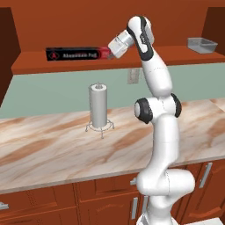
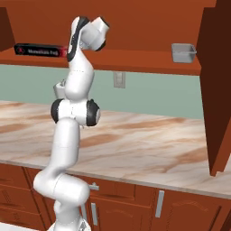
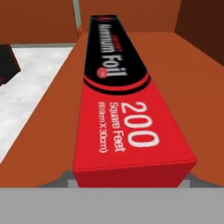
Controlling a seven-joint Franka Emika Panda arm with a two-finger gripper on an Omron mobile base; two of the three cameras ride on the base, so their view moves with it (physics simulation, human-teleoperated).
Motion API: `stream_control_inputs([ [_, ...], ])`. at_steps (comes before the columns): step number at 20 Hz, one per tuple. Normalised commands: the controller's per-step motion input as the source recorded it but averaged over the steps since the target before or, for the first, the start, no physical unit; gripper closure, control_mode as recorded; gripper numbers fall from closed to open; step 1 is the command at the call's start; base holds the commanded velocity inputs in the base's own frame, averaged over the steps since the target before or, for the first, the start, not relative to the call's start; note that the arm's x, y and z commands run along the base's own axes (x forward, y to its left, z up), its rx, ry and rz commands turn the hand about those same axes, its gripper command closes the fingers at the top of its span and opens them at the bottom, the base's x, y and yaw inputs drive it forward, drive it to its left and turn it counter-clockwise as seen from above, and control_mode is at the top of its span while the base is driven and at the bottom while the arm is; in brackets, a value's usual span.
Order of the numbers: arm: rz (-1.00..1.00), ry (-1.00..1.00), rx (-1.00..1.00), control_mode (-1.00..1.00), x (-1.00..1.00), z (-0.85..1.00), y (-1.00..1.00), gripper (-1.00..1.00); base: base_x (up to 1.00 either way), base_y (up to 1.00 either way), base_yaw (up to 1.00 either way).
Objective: Retrieve the tupperware and aluminum foil from the cabinet and place them on the dining counter near the plate with fish and lime to prepare for storing leftovers.
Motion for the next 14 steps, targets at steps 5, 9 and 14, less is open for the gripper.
stream_control_inputs([
  [5, -0.07, -0.37, 0.17, -1.0, -1.0, -0.59, -0.45, 1.0, 0.0, 0.0, 0.0],
  [9, -0.09, -0.32, 0.25, -1.0, -1.0, -0.02, -0.26, 1.0, 0.0, 0.0, 0.0],
  [14, -0.03, -0.13, 0.22, -1.0, -1.0, 0.05, -0.03, 1.0, 0.0, 0.0, 0.0],
])
